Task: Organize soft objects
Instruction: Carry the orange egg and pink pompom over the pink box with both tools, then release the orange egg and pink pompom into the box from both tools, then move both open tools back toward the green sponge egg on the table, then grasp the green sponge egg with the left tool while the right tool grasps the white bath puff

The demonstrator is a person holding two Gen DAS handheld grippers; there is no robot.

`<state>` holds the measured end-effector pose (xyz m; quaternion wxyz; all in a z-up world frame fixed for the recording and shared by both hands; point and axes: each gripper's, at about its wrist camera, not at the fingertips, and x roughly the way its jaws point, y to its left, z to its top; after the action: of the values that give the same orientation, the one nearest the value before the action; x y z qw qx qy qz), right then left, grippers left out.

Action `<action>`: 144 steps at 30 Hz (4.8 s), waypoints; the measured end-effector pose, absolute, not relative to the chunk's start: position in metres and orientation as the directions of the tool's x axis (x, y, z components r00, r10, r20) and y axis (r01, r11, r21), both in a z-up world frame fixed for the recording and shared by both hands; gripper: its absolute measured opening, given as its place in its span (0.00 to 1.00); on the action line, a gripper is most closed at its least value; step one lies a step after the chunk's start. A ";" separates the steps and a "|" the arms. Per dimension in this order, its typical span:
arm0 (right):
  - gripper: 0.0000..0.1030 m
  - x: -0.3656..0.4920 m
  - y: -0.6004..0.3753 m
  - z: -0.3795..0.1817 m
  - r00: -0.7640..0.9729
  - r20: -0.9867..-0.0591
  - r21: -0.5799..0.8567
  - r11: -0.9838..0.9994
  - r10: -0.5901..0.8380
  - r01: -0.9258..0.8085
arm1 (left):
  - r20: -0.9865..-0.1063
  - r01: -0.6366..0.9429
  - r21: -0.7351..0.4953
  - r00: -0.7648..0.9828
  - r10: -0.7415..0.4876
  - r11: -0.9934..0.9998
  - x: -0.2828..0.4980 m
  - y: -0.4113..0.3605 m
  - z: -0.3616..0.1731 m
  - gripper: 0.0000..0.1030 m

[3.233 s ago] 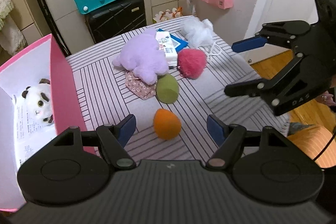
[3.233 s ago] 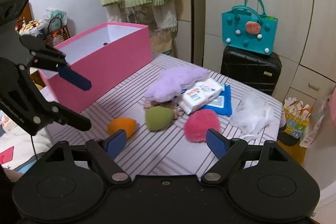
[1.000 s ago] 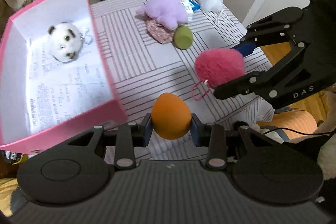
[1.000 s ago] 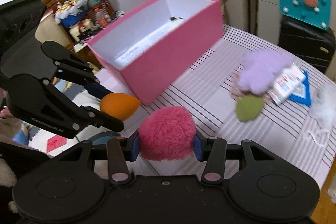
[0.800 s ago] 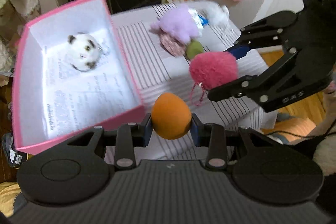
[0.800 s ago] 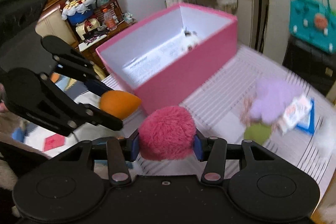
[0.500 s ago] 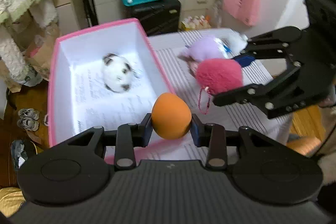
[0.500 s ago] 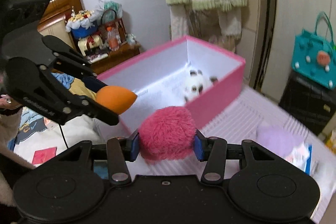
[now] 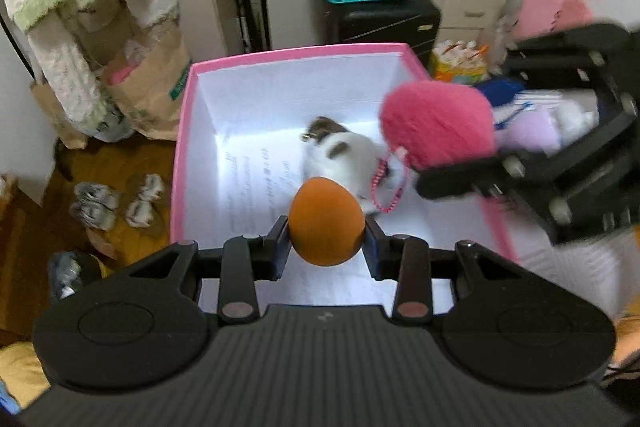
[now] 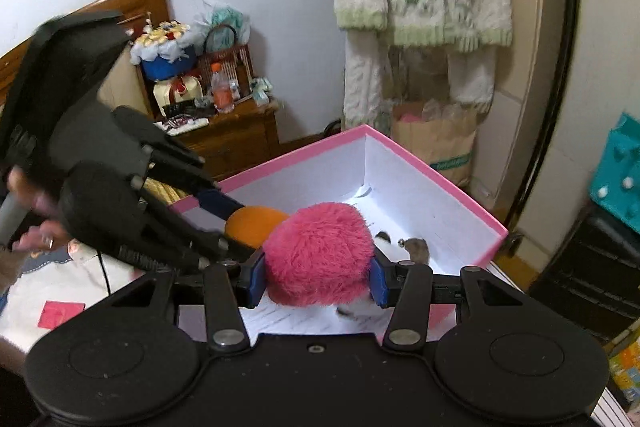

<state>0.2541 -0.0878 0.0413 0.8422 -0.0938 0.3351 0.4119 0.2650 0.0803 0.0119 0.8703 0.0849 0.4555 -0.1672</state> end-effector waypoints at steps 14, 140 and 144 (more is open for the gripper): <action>0.55 0.362 -0.039 -0.012 0.266 -0.730 0.362 0.686 0.630 -0.631 | -0.882 0.362 0.007 0.442 -0.165 0.932 0.321 0.076 -0.034 0.36; 0.80 0.199 -0.391 -0.105 0.798 -0.548 -0.137 0.914 0.252 -0.383 | -0.698 0.463 -0.117 0.591 -0.404 0.879 0.179 -0.157 -0.081 0.71; 0.80 0.210 -0.390 -0.113 0.808 -0.532 -0.150 0.911 0.253 -0.385 | -0.703 0.432 -0.124 0.596 -0.387 0.893 0.178 -0.163 -0.094 0.67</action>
<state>0.2098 -0.3904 -0.1128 0.9423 -0.1264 0.2597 0.1693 0.1777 -0.1628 -0.0940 0.8929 0.0296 0.3863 -0.2294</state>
